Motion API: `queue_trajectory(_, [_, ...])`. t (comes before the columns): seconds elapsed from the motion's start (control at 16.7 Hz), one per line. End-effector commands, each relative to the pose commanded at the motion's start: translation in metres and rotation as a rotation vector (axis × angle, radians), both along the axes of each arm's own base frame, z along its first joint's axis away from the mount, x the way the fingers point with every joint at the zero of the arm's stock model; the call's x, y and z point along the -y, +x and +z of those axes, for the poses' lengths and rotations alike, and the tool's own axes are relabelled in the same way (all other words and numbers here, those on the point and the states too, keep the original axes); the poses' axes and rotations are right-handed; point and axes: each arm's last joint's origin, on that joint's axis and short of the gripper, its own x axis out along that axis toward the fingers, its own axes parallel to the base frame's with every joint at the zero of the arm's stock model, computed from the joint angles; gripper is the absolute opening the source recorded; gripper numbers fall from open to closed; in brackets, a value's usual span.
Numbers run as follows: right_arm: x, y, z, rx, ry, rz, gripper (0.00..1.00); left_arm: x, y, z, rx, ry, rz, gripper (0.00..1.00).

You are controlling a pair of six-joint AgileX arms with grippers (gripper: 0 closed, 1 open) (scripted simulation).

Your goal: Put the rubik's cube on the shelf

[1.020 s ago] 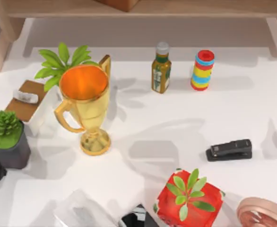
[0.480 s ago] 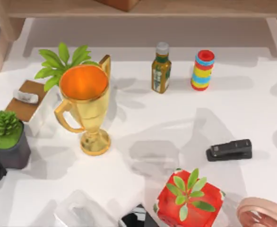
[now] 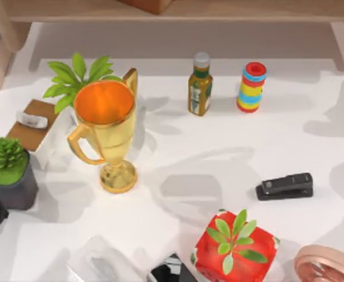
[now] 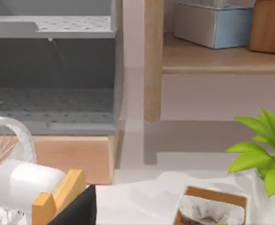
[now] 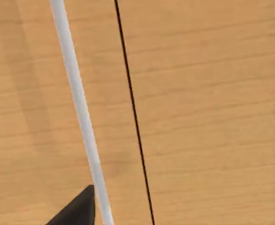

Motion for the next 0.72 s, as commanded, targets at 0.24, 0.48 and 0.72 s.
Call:
queue_trajectory(0.24, [0.022, 0.014, -0.042, 0.004, -0.127, 0.002, 1.00, 0.000, 0.000, 0.000, 0.000, 0.000, 0.000, 1.00])
queue_trajectory(0.48, [0.025, 0.015, -0.049, 0.006, -0.149, 0.003, 1.00, 0.000, 0.000, 0.000, 0.000, 0.000, 0.000, 1.00])
queue_trajectory(0.72, [0.023, 0.016, -0.049, 0.003, -0.146, 0.006, 1.00, 0.000, 0.000, 0.000, 0.000, 0.000, 0.000, 1.00])
